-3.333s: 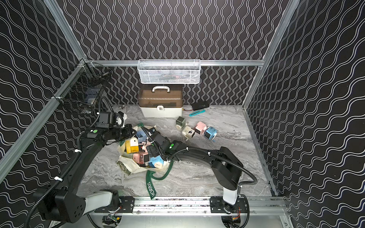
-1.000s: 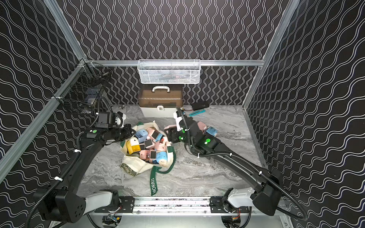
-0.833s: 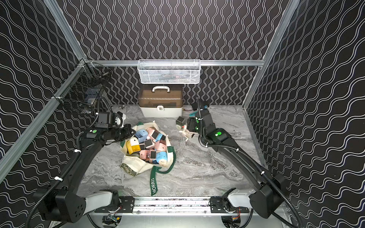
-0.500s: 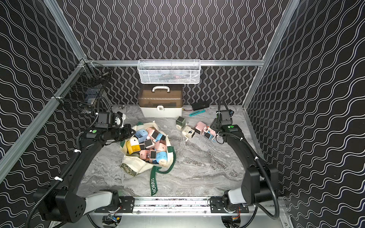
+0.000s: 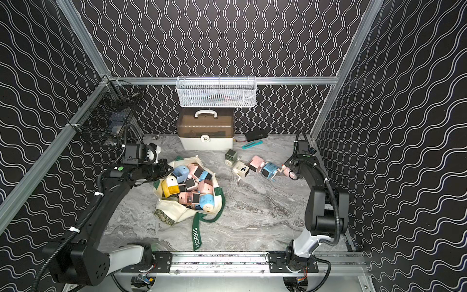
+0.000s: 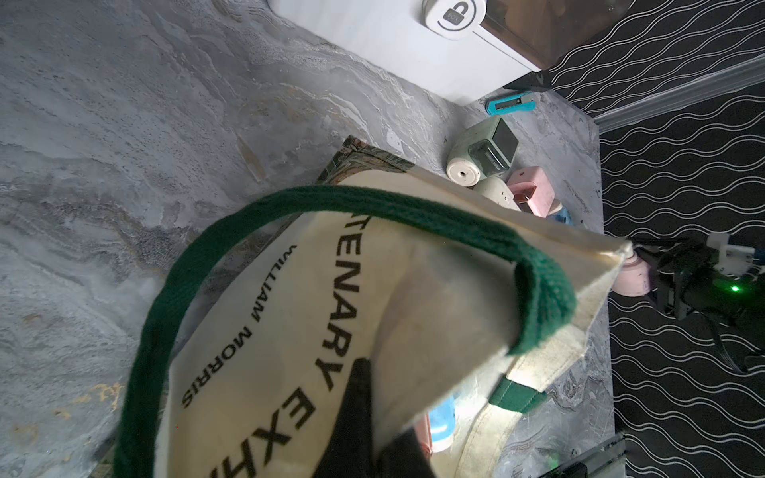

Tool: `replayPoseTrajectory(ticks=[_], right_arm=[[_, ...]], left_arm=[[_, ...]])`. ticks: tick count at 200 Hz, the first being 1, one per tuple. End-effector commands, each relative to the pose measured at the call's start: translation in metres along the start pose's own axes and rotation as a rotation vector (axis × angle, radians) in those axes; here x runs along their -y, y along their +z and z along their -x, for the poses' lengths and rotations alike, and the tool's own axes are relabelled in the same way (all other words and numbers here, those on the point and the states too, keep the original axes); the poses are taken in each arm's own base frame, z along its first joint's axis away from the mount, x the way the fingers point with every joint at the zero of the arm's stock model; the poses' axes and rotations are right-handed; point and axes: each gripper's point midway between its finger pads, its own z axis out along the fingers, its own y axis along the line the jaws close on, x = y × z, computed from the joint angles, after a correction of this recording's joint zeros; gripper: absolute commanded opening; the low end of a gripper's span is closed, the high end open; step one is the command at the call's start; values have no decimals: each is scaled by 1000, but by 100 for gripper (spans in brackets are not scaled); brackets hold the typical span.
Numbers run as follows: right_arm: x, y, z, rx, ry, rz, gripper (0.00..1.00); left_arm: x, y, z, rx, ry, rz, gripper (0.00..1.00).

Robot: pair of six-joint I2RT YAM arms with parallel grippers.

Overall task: Take out the pencil sharpeners from the tote bags
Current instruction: Place the pencil sharpener at the center of the board.

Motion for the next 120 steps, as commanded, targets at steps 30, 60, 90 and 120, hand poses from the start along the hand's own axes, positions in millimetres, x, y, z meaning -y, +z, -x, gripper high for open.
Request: replayPoseTrajectory(ticks=[30,60,90,120], right_arm=[[1,37,-15,-90,15,-49,57],[4,50,-20,-103,12,-70,58],[2,60,-25,-131,0,-74,66],[2,63,-29,-148,-5,-76,71]], left_arm=[[0,-1,-5,-17,-8,-8,0],[0,0,-5,-20,-8,-8,0],[0,0,-6,-20,-8,-9,0],[0,0,-6,-20,-7,-9,0]])
